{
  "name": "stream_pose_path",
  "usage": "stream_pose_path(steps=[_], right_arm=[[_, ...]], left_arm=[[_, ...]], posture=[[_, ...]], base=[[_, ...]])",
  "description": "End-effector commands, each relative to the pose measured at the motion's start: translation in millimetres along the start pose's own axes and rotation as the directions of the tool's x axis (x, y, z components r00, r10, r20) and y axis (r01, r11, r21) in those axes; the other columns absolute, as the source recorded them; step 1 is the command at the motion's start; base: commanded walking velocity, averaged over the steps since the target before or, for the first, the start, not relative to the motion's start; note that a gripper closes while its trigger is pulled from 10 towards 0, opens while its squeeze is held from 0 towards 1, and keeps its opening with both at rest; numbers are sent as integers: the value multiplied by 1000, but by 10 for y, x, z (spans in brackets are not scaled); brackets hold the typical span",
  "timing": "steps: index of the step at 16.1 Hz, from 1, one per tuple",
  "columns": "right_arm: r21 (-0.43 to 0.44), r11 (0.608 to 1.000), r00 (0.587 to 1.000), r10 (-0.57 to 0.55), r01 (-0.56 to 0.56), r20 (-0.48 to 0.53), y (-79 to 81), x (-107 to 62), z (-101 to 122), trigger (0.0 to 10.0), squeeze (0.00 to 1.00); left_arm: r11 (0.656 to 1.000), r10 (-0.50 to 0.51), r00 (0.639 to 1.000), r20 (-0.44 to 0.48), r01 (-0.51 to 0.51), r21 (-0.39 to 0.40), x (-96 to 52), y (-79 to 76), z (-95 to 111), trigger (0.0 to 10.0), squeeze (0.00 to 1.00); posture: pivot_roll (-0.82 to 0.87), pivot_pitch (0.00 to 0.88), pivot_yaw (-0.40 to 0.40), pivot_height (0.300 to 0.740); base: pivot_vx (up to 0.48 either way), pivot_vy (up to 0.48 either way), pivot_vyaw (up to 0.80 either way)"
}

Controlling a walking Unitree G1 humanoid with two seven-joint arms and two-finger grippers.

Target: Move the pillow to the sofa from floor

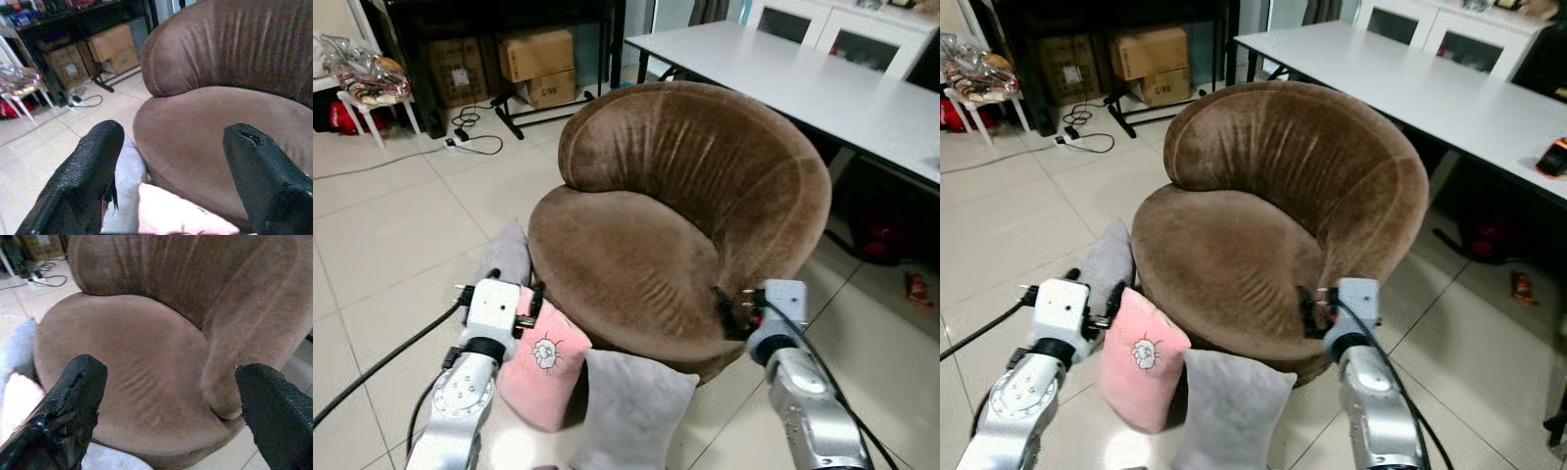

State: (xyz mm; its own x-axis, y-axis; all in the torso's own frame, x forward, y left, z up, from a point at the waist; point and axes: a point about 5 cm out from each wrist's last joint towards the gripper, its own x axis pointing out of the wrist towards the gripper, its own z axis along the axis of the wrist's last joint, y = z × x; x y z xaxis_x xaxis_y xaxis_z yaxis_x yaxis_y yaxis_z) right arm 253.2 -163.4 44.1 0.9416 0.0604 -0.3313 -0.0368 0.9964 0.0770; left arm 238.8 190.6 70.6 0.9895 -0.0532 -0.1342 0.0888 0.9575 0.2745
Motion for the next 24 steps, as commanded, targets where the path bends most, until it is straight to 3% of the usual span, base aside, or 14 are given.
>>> stream_pose_path(steps=[1,4,9,12,14,17,20,24], right_arm=[[7,1000,1000,-1,1,5,-18,-10,16,10000,0],[22,1000,1000,1,0,-31,-37,-30,-63,10000,0],[-51,999,999,-6,4,-48,-58,-29,-107,10000,0],[-2,1000,1000,15,-15,-18,-29,-25,-71,10000,0],[-16,1000,1000,16,-16,-5,-8,-14,-42,10000,0],[-57,998,1000,7,-8,-12,-13,19,-58,10000,0],[-33,999,1000,28,-28,-9,-8,20,-60,10000,0],[-67,998,1000,12,-11,2,6,40,-45,10000,0]], left_arm=[[1000,-1,1000,-18,1,11,-25,-14,-60,10000,0],[1000,-2,1000,-7,3,16,-39,-36,-70,10000,0],[1000,12,1000,11,-12,17,-64,-18,-87,10000,0],[1000,10,999,41,-10,-2,-53,-30,-50,10000,0],[1000,4,999,52,-3,-17,-65,-36,-36,10000,0],[1000,-5,998,64,6,-20,-68,-24,-24,10000,0],[1000,1,998,66,0,-12,-71,0,-25,10000,0],[1000,-1,998,63,2,-9,-86,8,-36,10000,0]], posture=[[29,0,-66,680],[34,0,-76,650],[36,0,-79,600],[38,0,-79,570],[41,0,-82,550],[49,0,-86,545],[56,0,-93,545],[61,0,-96,545]], base=[[0,0,0],[0,0,0],[0,0,0],[0,0,0],[0,0,0],[0,0,0],[374,0,0],[411,0,595]])
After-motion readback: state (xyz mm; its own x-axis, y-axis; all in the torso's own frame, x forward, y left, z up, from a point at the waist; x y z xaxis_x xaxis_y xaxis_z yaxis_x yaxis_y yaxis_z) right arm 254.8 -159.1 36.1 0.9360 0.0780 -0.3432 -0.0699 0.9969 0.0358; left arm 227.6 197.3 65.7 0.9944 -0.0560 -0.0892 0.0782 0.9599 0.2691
